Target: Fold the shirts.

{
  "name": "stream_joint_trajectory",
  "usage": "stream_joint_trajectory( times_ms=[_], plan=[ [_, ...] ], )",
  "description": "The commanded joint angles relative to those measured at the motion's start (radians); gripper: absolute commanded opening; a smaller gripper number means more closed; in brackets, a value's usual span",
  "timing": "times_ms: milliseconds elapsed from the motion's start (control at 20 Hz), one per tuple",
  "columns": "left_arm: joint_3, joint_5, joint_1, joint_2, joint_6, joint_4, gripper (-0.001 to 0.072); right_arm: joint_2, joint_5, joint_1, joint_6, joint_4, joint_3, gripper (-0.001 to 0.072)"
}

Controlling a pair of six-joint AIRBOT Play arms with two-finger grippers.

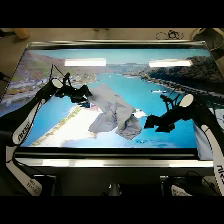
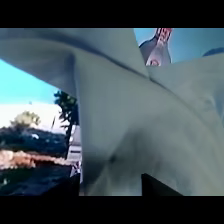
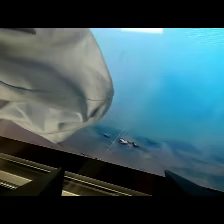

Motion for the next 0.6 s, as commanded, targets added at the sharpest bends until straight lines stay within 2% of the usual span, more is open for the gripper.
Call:
stream_joint_trajectory(
  times_ms=[0, 50, 200, 300, 350, 400, 450, 500, 550],
  plan=[
    [0.001, 0.085, -0.004, -0.028, 0.01, -0.047, 0.0226, -0.073, -0.041, 0.063, -0.006, 0.028, -0.014, 0.0709],
    [0.001, 0.099, -0.003, -0.027, 0.011, -0.047, 0.0044, -0.092, -0.054, 0.077, -0.011, 0.046, -0.014, 0.0709],
    [0.013, 0.097, -0.003, -0.008, 0.125, -0.046, 0.0026, -0.152, -0.134, 0.139, -0.029, 0.105, -0.014, 0.0708],
    [0.015, 0.08, -0.003, 0.021, 0.169, -0.045, 0.0026, -0.182, -0.219, 0.179, -0.029, 0.143, -0.014, 0.0704],
    [0.015, 0.072, -0.003, 0.037, 0.168, -0.036, 0.0026, -0.193, -0.259, 0.196, -0.029, 0.167, -0.014, 0.0664],
    [0.015, 0.069, -0.003, 0.055, 0.168, -0.024, 0.0026, -0.201, -0.29, 0.206, -0.026, 0.188, -0.014, 0.0472],
    [0.015, 0.07, -0.003, 0.077, 0.168, -0.008, 0.0026, -0.201, -0.31, 0.211, -0.026, 0.207, -0.014, 0.0124],
    [0.016, 0.071, -0.003, 0.105, 0.169, 0.008, 0.0025, -0.195, -0.293, 0.207, -0.027, 0.227, -0.006, 0.0015],
    [0.016, 0.074, -0.001, 0.145, 0.169, 0.036, 0.0025, -0.176, -0.255, 0.2, -0.039, 0.217, 0.016, 0.0015]
  ],
)
